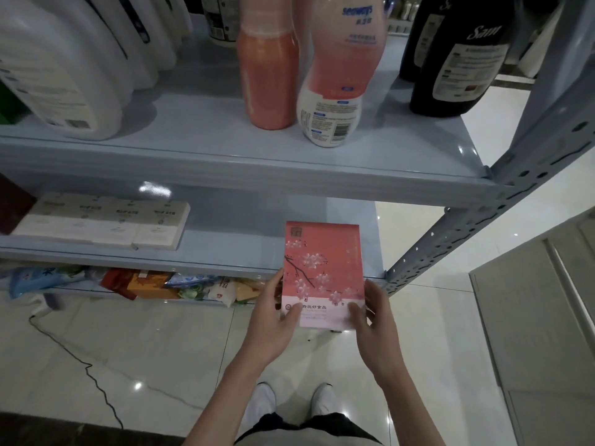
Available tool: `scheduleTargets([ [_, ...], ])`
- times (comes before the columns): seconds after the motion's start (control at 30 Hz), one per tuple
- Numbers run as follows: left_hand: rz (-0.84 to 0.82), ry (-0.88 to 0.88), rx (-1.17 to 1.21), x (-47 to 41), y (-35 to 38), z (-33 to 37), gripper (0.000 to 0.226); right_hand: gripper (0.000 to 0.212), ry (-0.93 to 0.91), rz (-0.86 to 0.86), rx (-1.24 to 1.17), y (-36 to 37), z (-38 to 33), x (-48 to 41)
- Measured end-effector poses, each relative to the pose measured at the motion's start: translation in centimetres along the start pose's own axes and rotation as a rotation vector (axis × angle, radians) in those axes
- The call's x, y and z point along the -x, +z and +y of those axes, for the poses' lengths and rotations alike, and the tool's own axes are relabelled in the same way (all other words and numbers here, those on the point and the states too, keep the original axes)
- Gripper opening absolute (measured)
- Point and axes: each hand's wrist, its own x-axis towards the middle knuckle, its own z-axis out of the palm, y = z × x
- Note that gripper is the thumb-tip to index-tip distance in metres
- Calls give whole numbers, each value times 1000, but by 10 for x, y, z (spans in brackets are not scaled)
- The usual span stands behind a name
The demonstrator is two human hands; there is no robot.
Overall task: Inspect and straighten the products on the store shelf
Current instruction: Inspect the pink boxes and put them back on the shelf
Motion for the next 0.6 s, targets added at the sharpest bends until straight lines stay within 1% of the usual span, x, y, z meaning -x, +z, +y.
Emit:
scheduleTargets([
  [0.13, -38, -25, 7, -12, 19, 1, 63, 48, 18, 29, 23, -6, 12, -14],
  [0.3, -84, -29, -14, -32, 35, -4, 67, 53, 73, 18, 25, -11, 28, -30],
  [0.47, -97, -78, -21, -50, 44, -12, 72, 54, 104, -1, 46, -10, 36, -48],
  [0.6, -92, -113, -3, -58, 47, -20, 72, 55, 158, -18, 28, -7, 43, -55],
])
